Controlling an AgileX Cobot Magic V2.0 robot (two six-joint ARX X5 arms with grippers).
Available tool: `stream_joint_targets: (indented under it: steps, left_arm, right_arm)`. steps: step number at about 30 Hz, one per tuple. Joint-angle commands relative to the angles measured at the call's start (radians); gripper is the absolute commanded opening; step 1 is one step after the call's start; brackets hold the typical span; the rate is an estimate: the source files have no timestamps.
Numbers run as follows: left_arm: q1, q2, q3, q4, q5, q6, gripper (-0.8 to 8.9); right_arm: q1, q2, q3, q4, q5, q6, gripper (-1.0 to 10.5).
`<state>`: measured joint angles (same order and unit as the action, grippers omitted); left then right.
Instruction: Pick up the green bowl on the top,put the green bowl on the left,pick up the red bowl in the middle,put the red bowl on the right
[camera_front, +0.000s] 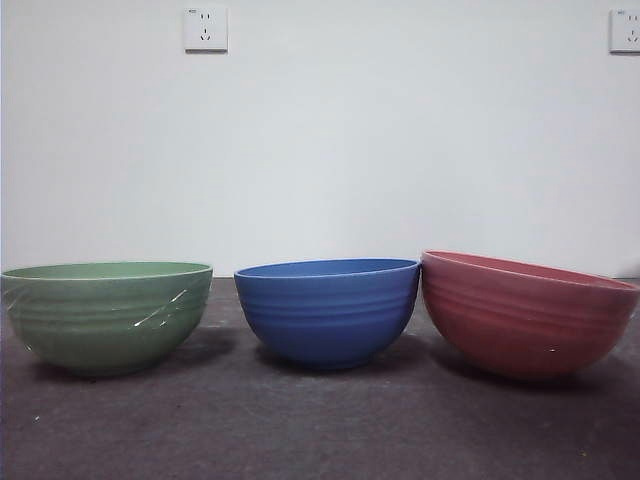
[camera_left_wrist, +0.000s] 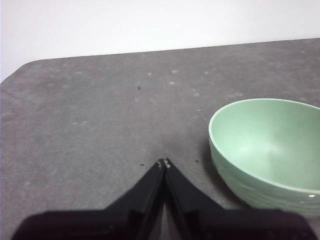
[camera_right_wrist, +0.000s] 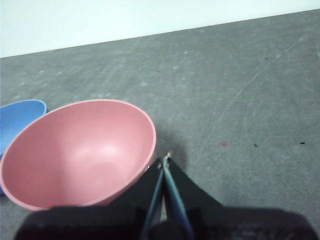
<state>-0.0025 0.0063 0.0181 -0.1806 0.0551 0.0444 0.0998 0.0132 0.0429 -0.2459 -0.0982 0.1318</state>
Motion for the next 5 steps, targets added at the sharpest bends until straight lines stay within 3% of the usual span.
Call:
stream_joint_targets:
  steps: [1, 5]
  left_arm:
    - [0.003, -0.001, -0.016, 0.002, -0.002, 0.004, -0.03]
    - [0.003, -0.001, -0.016, 0.002, -0.002, 0.004, -0.03]
  right_arm:
    - [0.000, 0.000, -0.011, 0.004, 0.000, 0.008, 0.0]
    - [0.000, 0.000, -0.011, 0.004, 0.000, 0.008, 0.0]
